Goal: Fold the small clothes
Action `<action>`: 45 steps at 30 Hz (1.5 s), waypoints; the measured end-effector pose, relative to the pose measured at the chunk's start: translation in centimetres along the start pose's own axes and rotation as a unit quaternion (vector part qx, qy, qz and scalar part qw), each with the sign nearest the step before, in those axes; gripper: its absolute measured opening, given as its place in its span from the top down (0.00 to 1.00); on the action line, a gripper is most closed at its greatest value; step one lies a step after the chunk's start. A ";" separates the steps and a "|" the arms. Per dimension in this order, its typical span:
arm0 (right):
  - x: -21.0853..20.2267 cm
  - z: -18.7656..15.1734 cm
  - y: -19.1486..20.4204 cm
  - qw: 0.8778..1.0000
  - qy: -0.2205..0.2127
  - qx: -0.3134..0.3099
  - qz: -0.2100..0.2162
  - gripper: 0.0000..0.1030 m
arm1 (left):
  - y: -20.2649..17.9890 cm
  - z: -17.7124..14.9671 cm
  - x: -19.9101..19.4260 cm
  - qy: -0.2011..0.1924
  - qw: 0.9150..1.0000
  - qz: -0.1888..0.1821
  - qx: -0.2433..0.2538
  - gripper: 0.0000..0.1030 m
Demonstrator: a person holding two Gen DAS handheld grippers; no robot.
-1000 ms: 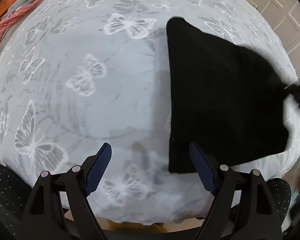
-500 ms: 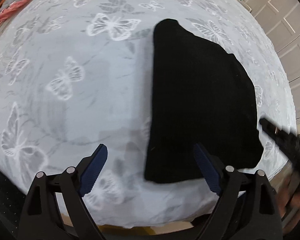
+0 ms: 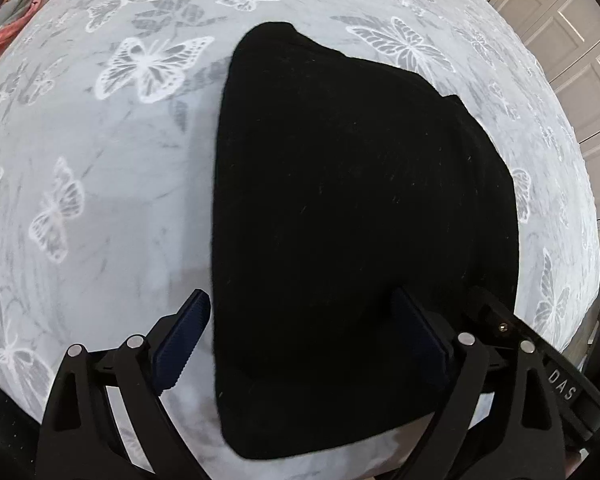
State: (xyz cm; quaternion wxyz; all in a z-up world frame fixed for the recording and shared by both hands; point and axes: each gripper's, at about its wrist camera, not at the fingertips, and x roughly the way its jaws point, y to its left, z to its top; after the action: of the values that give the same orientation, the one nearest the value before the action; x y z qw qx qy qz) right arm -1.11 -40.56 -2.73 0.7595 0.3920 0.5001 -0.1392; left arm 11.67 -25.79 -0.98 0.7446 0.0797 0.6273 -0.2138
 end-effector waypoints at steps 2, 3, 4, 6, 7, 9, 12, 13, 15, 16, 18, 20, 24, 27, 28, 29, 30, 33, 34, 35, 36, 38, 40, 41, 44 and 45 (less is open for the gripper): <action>0.3 0.3 0.2 1.000 -0.001 -0.004 -0.002 0.39 | 0.0 0.3 0.5 0.002 1.000 -0.001 -0.006 0.11; 0.3 0.4 0.1 1.000 -0.002 -0.003 -0.003 0.39 | 0.2 0.4 0.7 0.004 1.000 -0.008 -0.012 0.10; 0.4 0.5 0.1 1.000 -0.003 0.002 0.001 0.38 | 0.4 0.7 1.0 0.007 1.000 -0.019 -0.021 0.07; 0.4 0.7 -0.2 1.000 -0.004 0.008 0.008 0.37 | 0.8 1.0 1.8 0.016 0.999 -0.037 -0.035 0.04; 0.5 0.8 -0.3 1.000 -0.004 0.009 0.010 0.37 | 1.1 1.1 2.1 0.017 0.998 -0.047 -0.042 0.04; 0.5 1.0 0.0 1.000 -0.005 0.006 0.008 0.37 | 1.3 1.2 2.2 0.015 0.997 -0.054 -0.046 0.04; 0.6 1.4 0.2 1.000 -0.006 0.008 0.009 0.37 | 1.5 1.4 2.1 0.017 0.997 -0.062 -0.052 0.04; 0.6 1.5 0.2 1.000 -0.006 0.011 0.011 0.37 | 1.5 1.5 2.1 0.019 0.997 -0.063 -0.050 0.05; 0.6 1.6 0.3 1.000 -0.006 0.013 0.017 0.41 | 1.1 1.4 1.7 0.022 0.997 -0.066 -0.034 0.12; 0.7 1.7 0.6 1.000 -0.004 0.010 0.021 0.46 | 0.9 1.3 1.4 0.024 0.997 -0.064 -0.025 0.15; 0.6 1.7 1.1 1.000 0.001 0.000 0.025 0.68 | 0.4 0.9 0.9 0.025 0.998 -0.053 -0.002 0.24; 0.2 1.7 1.6 1.000 -0.001 -0.008 0.029 0.77 | -0.1 0.8 0.1 0.027 0.998 -0.045 0.019 0.42; -2.0 1.2 2.2 0.999 -0.017 -0.018 0.042 0.81 | -0.4 0.5 -2.0 0.027 0.997 -0.055 0.037 0.65; -4.2 0.2 2.4 0.998 -0.022 -0.019 0.048 0.81 | -0.6 -0.6 -3.4 0.040 0.995 -0.082 0.045 0.70; -4.9 -0.2 2.5 0.998 -0.023 -0.019 0.048 0.81 | -0.8 -1.3 -3.9 0.041 0.994 -0.083 0.051 0.70; -5.5 -0.7 2.3 0.998 -0.022 -0.018 0.048 0.81 | -1.1 -2.0 -4.1 0.044 0.994 -0.083 0.057 0.70; -6.1 -1.4 2.0 0.999 -0.020 -0.016 0.047 0.81 | -1.3 -2.8 -4.3 0.048 0.994 -0.084 0.059 0.70; -7.1 -3.3 0.7 0.999 -0.014 -0.005 0.034 0.80 | -1.7 -5.2 -4.4 0.060 0.993 -0.087 0.058 0.70; -7.2 -3.8 0.3 0.999 -0.012 -0.001 0.032 0.80 | -1.8 -6.1 -4.2 0.066 0.993 -0.085 0.058 0.70; -7.3 -4.3 -0.2 0.999 -0.008 0.004 0.030 0.80 | -1.7 -6.8 -3.9 0.071 0.993 -0.081 0.058 0.69; -7.2 -4.9 -0.9 1.000 -0.003 0.012 0.027 0.79 | -1.7 -7.1 -3.6 0.074 0.993 -0.076 0.056 0.64; -6.6 -5.5 -1.5 0.999 0.004 0.024 0.022 0.76 | -1.1 -7.6 -2.7 0.078 0.994 -0.063 0.046 0.49; -5.9 -5.6 -2.3 0.999 0.011 0.036 0.014 0.72 | -0.4 -7.7 -1.8 0.083 0.995 -0.054 0.026 0.34; -5.5 -5.7 -2.4 0.999 0.014 0.039 0.011 0.69 | 0.0 -7.6 -1.5 0.083 0.995 -0.054 0.015 0.28; -4.5 -5.4 -2.7 0.999 0.023 0.044 0.008 0.60 | 1.0 -7.2 0.1 0.097 0.992 -0.076 -0.013 0.19; -4.2 -5.4 -2.8 0.999 0.026 0.045 0.009 0.61 | 1.3 -7.0 0.3 0.100 0.991 -0.088 -0.022 0.20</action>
State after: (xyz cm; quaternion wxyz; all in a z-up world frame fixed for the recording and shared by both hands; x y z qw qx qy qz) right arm -8.23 -39.16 -1.37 0.7291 0.4333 0.5097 -0.1445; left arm 5.92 -21.97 -2.87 0.6583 0.0290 0.7073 -0.2559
